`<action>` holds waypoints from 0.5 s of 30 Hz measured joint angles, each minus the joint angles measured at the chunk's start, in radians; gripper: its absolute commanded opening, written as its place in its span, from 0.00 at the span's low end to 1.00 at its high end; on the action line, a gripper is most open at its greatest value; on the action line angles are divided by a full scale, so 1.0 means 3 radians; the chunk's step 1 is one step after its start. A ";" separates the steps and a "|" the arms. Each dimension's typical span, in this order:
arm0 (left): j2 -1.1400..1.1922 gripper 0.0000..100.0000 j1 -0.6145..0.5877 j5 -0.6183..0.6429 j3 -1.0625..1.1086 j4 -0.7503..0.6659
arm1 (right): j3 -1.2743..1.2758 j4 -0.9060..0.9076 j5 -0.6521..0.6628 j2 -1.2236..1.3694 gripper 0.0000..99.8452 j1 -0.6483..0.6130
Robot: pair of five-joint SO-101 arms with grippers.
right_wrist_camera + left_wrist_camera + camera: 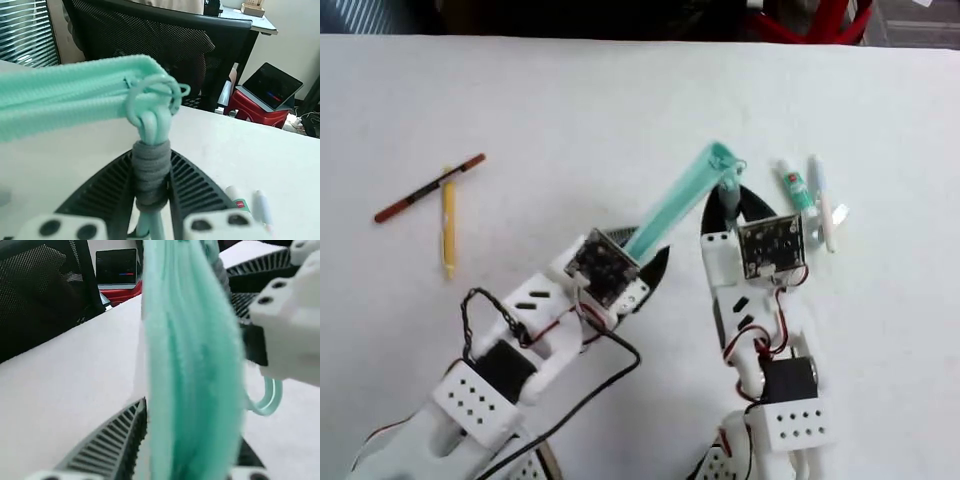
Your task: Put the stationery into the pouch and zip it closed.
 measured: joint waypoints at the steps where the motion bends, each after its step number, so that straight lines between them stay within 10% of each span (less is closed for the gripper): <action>1: 0.0000 0.17 0.0000 0.0128 0.0015 -0.0046 | -0.0015 0.0031 0.0000 0.0000 0.02 0.0000; 15: 0.0005 0.02 0.0020 0.0348 0.0113 -0.0593 | -0.0670 0.0788 0.0000 -0.0005 0.02 0.0066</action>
